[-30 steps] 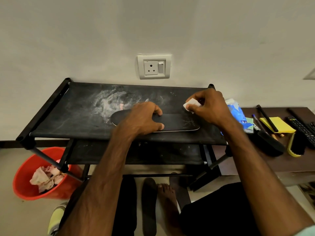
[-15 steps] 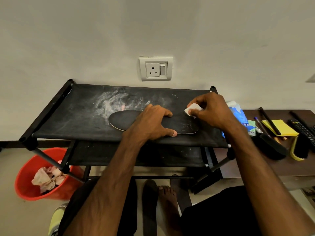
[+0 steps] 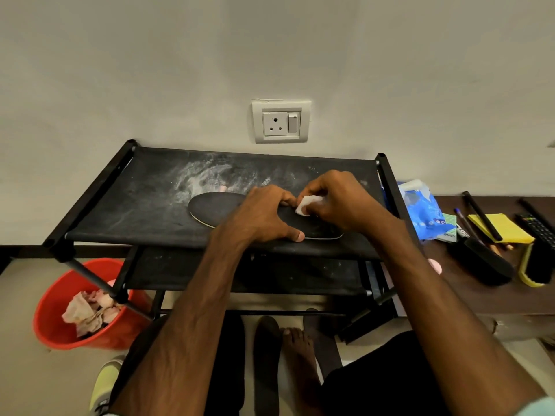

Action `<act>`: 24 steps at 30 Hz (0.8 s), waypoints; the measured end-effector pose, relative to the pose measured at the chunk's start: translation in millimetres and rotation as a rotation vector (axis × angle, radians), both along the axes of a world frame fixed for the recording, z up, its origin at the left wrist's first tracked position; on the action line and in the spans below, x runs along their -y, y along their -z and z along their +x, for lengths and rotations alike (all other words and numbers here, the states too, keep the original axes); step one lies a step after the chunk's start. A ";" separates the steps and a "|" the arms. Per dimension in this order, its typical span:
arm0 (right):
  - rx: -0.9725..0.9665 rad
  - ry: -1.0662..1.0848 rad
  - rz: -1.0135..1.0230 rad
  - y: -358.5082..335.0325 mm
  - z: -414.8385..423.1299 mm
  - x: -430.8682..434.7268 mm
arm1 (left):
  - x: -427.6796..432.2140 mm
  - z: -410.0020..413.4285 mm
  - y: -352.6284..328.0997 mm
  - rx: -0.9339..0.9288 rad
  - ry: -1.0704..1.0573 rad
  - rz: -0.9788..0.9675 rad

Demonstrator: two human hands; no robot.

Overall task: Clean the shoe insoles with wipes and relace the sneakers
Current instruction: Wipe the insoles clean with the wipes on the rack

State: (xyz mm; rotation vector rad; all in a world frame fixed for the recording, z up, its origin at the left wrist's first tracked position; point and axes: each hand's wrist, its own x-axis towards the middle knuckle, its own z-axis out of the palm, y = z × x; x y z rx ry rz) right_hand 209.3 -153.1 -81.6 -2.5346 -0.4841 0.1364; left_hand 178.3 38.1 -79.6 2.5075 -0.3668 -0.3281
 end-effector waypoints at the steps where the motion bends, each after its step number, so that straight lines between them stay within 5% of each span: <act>1: -0.012 -0.002 -0.027 1.4 2.7 -3.2 | -0.2 0.6 0.9 -0.013 -0.008 -0.012; 9: -0.068 0.062 -0.191 -8.9 4.5 44.9 | -0.7 1.9 4.6 -0.060 -0.064 -0.069; 24: -0.091 0.036 -0.139 -6.2 3.8 22.7 | 0.8 1.4 3.1 -0.078 -0.056 -0.051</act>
